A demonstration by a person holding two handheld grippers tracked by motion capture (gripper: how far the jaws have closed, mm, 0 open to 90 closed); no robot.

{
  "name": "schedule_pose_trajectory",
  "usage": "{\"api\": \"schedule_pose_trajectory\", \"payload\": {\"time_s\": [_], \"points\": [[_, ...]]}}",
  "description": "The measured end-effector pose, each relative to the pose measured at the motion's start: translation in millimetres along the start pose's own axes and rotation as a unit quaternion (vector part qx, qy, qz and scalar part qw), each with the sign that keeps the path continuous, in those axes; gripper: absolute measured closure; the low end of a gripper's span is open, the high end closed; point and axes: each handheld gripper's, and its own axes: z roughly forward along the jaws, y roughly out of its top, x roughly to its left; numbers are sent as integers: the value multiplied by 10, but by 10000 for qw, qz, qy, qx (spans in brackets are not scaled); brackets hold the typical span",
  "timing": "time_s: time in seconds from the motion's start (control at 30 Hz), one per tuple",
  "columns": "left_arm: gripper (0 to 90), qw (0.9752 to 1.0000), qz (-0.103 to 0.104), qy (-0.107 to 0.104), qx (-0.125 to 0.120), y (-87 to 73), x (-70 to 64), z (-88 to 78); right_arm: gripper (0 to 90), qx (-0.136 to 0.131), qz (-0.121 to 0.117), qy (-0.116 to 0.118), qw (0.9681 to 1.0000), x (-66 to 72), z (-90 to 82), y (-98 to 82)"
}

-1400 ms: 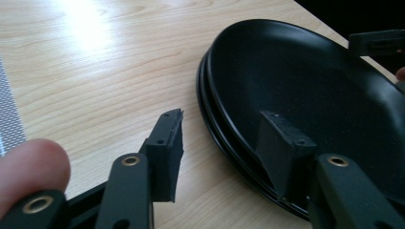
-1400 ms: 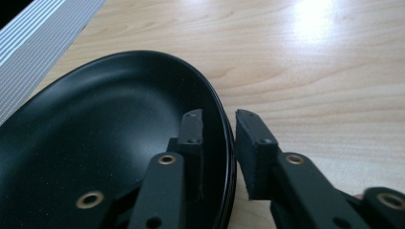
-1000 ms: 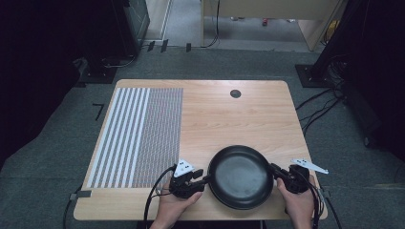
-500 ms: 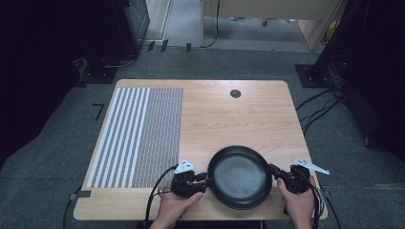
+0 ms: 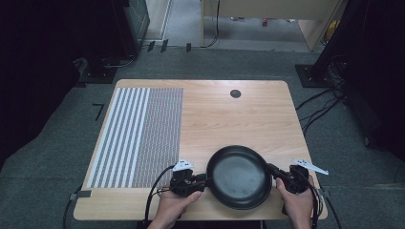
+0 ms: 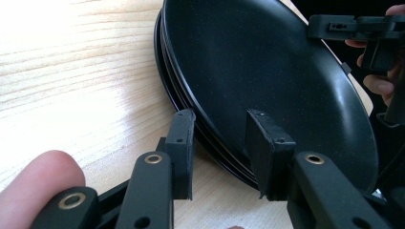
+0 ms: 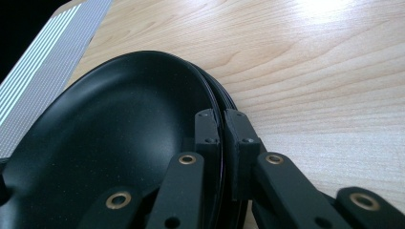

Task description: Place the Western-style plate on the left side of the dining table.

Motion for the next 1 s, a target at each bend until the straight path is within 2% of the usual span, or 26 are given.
{"api": "schedule_pose_trajectory", "payload": {"time_s": [0.43,0.57,0.6,0.67,0.73,0.77,0.83,0.87,0.9,0.93,0.97,1.0], "points": [[663,9999,-106,-18,31,83,74,-150,851,49,85,160,9998,58,59,-38],[666,9999,-130,17,-54,115,92,-219,850,99,92,217,9997,88,76,-51],[666,9998,-131,-9,-123,123,96,-246,850,110,96,230,9996,95,81,-55],[671,9993,-141,-230,-258,156,89,-311,851,89,114,239,9996,97,87,-61],[670,9990,-17,-407,-175,185,59,-337,853,100,211,305,9993,78,88,-61],[646,9992,67,-366,-149,185,36,-332,853,102,292,381,9988,56,91,-62],[641,9996,178,-35,-229,175,14,-331,853,99,303,397,9987,51,92,-62],[633,9996,139,0,-263,176,26,-337,853,97,302,399,9987,50,92,-63],[603,9994,85,163,-292,178,56,-342,852,88,295,392,9988,53,92,-66],[591,9994,85,163,-292,178,56,-342,852,87,299,394,9987,54,92,-67],[591,9991,109,302,-285,173,63,-335,852,87,299,394,9987,54,92,-67],[580,9991,81,325,-249,167,70,-319,852,89,308,399,9987,53,93,-67]]}}
